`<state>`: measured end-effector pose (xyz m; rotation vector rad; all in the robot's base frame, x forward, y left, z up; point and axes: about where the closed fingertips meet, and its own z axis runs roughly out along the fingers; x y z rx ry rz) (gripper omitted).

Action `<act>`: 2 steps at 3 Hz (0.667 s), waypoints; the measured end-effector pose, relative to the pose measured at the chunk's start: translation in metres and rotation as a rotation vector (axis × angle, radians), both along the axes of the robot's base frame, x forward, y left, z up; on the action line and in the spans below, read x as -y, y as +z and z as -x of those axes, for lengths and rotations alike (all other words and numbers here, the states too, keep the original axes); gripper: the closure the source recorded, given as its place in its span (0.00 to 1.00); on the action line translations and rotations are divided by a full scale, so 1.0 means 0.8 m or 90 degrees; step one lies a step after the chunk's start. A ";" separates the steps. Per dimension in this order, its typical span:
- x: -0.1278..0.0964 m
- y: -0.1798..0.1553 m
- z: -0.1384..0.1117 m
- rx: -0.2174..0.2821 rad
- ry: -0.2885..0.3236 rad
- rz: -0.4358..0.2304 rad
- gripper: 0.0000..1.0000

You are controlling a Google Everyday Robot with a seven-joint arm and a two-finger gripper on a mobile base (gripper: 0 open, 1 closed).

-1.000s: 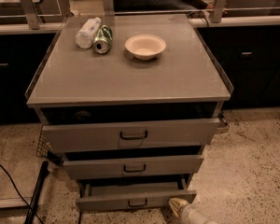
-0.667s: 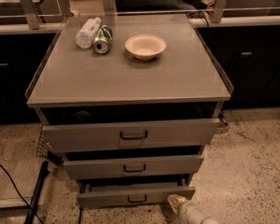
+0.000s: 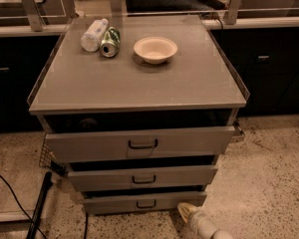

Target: Close bottom drawer

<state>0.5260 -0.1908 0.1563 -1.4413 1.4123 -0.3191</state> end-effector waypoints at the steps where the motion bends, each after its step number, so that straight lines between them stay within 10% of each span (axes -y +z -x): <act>1: -0.003 -0.001 -0.025 0.027 -0.004 -0.004 1.00; 2: -0.004 -0.001 -0.024 0.028 -0.004 -0.004 1.00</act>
Offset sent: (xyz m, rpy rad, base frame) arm 0.0224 -0.0042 -0.0167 -0.0274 0.0636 -0.0097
